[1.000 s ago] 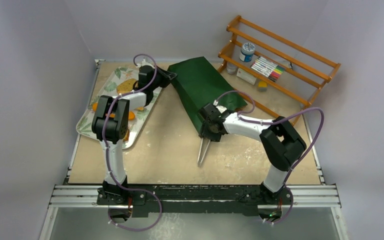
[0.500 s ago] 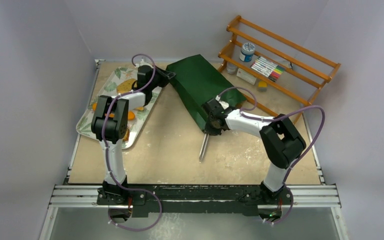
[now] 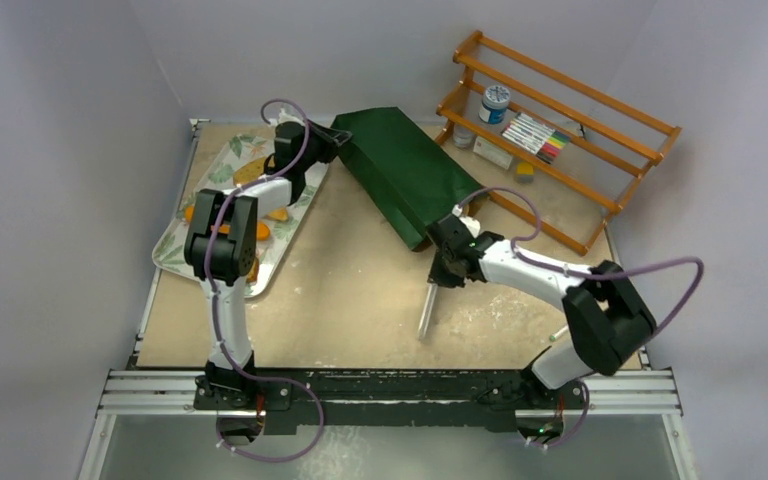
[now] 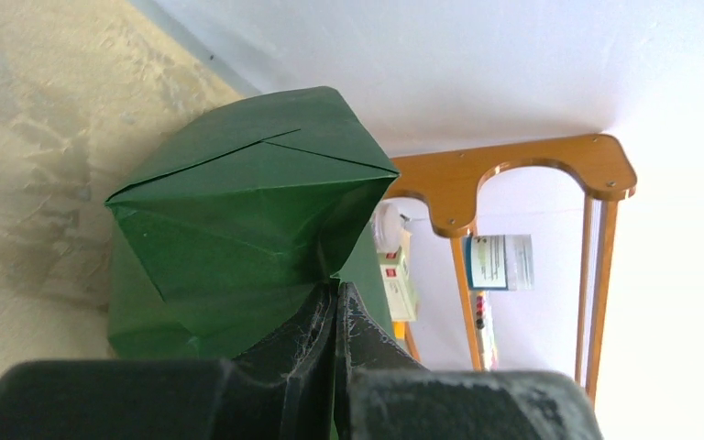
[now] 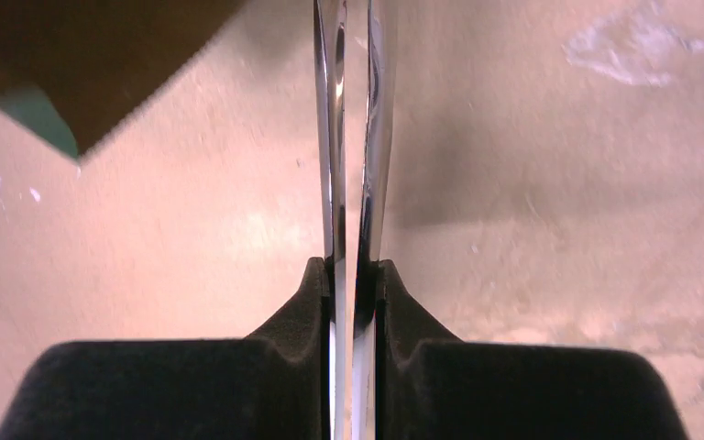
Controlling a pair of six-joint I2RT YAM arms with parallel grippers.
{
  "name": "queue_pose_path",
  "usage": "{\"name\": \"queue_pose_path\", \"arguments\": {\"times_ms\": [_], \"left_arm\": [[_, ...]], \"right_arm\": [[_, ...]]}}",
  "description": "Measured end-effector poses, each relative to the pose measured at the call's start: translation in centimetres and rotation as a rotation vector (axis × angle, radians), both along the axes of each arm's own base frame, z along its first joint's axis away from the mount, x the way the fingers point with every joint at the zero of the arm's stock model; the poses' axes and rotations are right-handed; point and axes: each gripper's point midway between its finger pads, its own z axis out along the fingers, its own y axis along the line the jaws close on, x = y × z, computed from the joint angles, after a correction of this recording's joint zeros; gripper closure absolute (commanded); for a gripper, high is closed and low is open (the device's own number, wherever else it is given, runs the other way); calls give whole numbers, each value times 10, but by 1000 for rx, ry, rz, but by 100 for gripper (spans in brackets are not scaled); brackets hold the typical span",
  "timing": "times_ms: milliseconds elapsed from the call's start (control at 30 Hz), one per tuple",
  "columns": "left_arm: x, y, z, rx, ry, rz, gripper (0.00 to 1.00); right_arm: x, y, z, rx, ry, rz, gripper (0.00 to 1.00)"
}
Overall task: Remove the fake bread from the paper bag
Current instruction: Take out the fake bread from the paper bag.
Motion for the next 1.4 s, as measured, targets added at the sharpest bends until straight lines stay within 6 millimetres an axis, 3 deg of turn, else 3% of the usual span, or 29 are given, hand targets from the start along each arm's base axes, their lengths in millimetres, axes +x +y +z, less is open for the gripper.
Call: {"name": "queue_pose_path", "arguments": {"times_ms": [200,433,600,767,967,1033,1100,1267,1400], "left_arm": [[10,2,7,-28,-14,33,100],[12,3,9,-48,-26,46,100],[12,4,8,-49,-24,49,100],[12,2,6,-56,-17,43,100],[25,-11,-9,-56,1,12,83],[31,-17,-16,-52,12,5,73],[36,-22,-22,-45,27,-3,52],[37,-29,-31,-15,54,-11,41],[29,-25,-32,22,83,-4,37]], "right_arm": [[-30,-9,20,28,-16,23,100],[-50,-17,37,58,-16,33,100],[-62,-17,44,61,-15,62,100],[-92,-7,56,77,-9,146,100],[-138,-3,76,134,6,208,100],[-149,-5,83,160,6,213,100],[-157,-7,86,171,13,220,100],[-173,-7,88,147,44,270,100],[-173,5,104,152,34,323,100]]}}
